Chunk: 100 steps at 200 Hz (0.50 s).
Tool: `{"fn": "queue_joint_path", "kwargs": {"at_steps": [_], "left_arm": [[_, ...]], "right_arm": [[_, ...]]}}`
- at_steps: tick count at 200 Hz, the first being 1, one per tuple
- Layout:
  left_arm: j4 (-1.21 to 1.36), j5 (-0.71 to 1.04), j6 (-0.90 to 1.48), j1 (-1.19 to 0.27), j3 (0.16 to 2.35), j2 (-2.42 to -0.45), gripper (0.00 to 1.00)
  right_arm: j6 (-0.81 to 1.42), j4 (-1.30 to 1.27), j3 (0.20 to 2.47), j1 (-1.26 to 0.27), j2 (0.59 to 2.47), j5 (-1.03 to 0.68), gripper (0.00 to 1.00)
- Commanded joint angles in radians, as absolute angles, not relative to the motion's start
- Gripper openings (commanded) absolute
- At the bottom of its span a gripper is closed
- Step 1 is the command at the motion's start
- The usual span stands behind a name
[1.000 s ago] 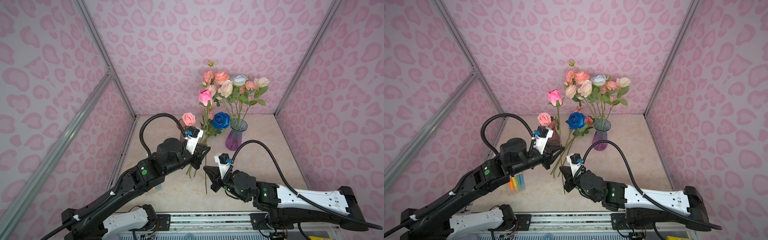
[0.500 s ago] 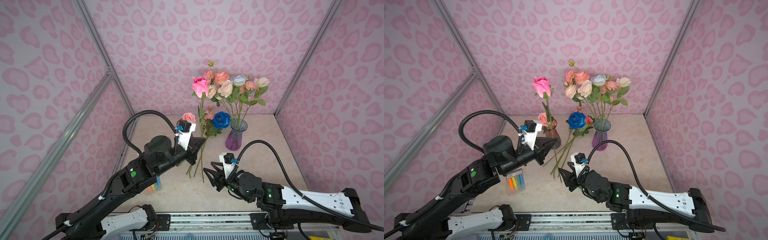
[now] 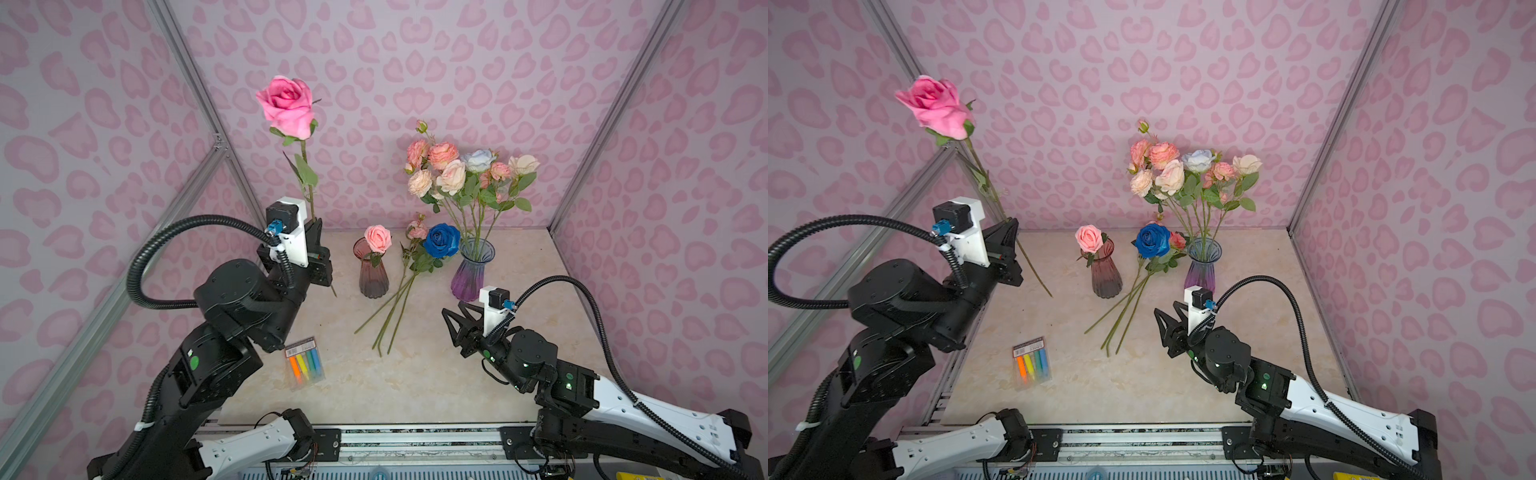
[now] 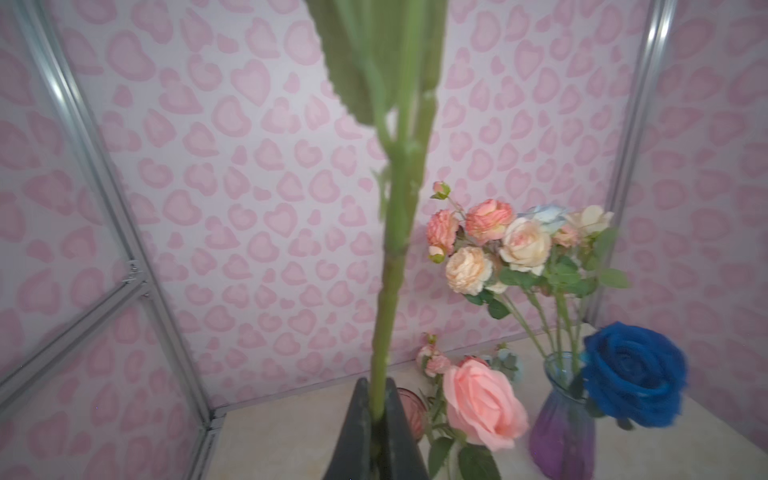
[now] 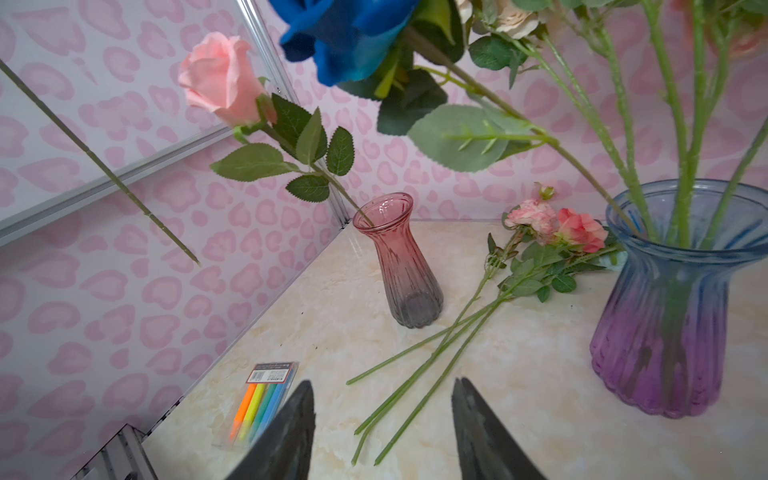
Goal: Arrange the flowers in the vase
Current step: 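Lift the pink rose high with the left gripper while the right gripper withdraws, then lower the bright pink rose stem into the red vase with the left gripper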
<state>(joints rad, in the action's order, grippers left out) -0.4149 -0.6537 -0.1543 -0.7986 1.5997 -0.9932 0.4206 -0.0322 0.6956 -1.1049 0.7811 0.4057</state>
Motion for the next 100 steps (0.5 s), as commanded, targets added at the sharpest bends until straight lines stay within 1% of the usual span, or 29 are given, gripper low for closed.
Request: {"fn": "queue_joint_path", "kwargs": {"at_steps": [1,13,25,34,50,64,100], "left_arm": [[-0.282,-0.573,-0.129,-0.631,1.631,-1.059,0.04],[-0.245,-0.427,-0.076,-0.518,1.632,-1.106,0.04],[-0.182,-0.354,-0.024,-0.439,1.631,-1.159,0.04],[-0.146,-0.244,0.029,-0.372,1.637,-1.201,0.04],[-0.056,-0.100,0.122,-0.292,1.635,-1.276,0.04],[-0.030,-0.034,0.148,-0.265,1.672,-1.358,0.04],[0.043,0.047,0.181,-0.255,1.710,-1.497,0.04]], "right_arm": [[0.444,-0.008,0.695,-1.045,0.779,0.330,0.54],[0.449,-0.008,0.692,-1.019,0.778,0.306,0.54],[0.450,-0.004,0.690,-1.005,0.778,0.301,0.54],[0.451,-0.001,0.687,-0.997,0.776,0.299,0.54],[0.455,0.005,0.684,-0.975,0.778,0.290,0.54],[0.459,0.012,0.681,-0.955,0.779,0.277,0.54],[0.463,0.018,0.678,-0.901,0.785,0.253,0.54]]}}
